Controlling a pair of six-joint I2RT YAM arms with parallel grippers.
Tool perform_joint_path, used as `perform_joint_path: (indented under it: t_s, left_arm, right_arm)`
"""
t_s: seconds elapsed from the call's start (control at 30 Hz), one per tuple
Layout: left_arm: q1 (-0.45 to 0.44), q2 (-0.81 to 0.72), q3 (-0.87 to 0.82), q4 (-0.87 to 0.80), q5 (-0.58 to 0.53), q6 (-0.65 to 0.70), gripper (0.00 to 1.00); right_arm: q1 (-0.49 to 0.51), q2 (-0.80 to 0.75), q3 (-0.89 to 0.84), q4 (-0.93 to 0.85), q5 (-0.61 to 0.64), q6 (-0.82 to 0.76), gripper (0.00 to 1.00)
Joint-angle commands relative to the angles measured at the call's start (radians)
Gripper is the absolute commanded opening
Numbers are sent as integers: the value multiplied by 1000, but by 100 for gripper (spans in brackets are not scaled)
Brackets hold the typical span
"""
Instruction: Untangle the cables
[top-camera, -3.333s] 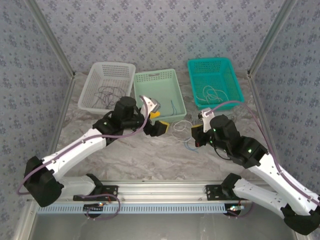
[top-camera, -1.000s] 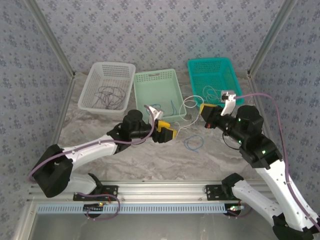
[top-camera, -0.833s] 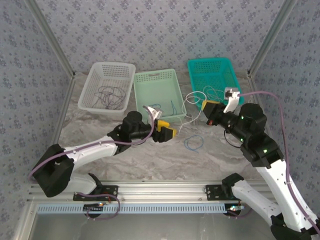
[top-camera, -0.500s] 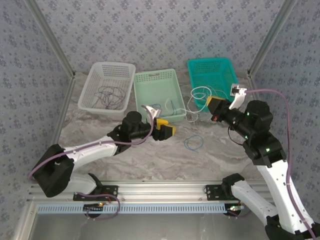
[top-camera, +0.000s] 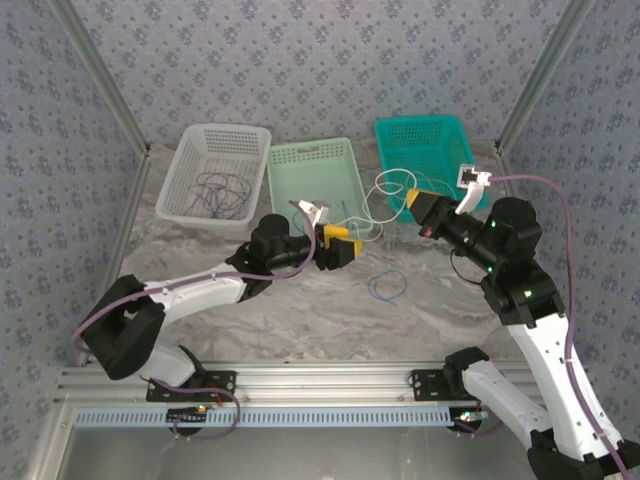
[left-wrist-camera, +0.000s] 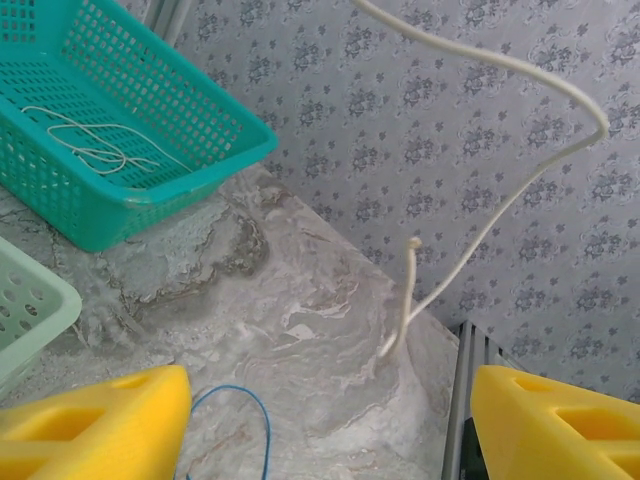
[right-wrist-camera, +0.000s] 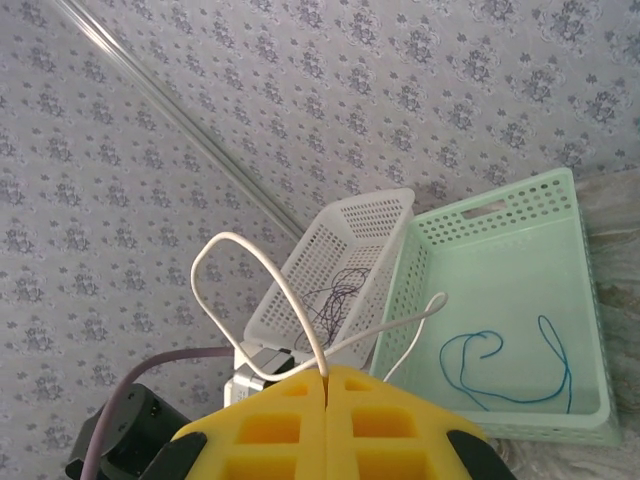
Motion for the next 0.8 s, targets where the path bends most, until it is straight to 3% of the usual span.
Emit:
perform_joint_path:
  t_s: [0.0, 0.6, 0.7, 0.77]
  left_arm:
    - [-7, 22, 58, 73, 18, -13, 73]
    - [-16, 159, 125, 174, -17, -69, 70]
    - [-16, 171, 147, 156, -16, -62, 67]
    - [-16, 180, 154, 159, -16, -62, 59]
  right_arm:
    - [-5, -8, -17, 71, -25, 60, 0]
    - [-5, -17, -52, 135, -38, 117, 0]
    - [-5, -17, -56, 143, -39, 126, 0]
    - [-6, -17, -58, 147, -43, 125, 0]
